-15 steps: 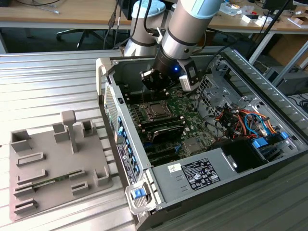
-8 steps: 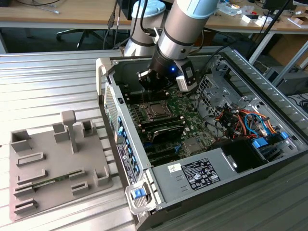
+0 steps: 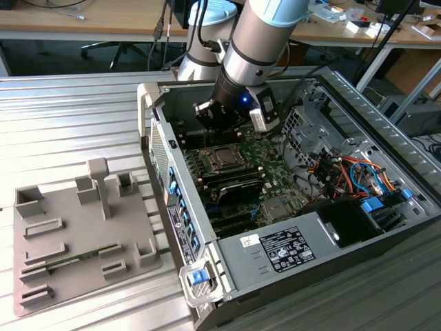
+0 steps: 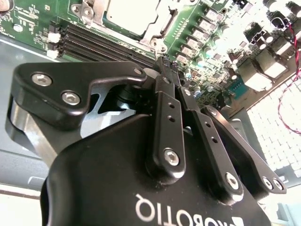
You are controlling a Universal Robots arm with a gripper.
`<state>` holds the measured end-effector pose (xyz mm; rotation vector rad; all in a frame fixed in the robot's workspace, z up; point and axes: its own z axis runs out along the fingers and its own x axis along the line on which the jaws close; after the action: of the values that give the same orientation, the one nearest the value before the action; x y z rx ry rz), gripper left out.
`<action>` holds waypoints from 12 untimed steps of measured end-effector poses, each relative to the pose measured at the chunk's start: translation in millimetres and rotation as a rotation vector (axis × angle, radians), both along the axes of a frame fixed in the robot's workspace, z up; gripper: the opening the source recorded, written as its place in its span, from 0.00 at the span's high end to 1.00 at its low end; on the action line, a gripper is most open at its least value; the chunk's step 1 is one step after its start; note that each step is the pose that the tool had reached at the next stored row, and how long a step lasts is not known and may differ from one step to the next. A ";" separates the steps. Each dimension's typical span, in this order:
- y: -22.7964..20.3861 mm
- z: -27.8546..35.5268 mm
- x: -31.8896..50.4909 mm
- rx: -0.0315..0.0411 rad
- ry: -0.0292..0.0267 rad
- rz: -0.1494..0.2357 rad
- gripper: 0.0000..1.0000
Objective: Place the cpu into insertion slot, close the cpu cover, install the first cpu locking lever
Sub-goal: 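Install the first cpu locking lever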
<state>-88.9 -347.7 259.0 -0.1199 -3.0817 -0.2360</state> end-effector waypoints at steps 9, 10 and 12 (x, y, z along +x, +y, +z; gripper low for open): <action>0.8 -0.3 -10.8 -0.0071 -0.0001 0.019 0.89; 0.9 -0.3 -10.8 -0.0134 0.0000 0.030 0.89; 1.0 -0.3 -10.8 -0.0333 0.0001 0.048 0.89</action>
<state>-99.7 -346.7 258.7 -0.0477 -3.0849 -0.1827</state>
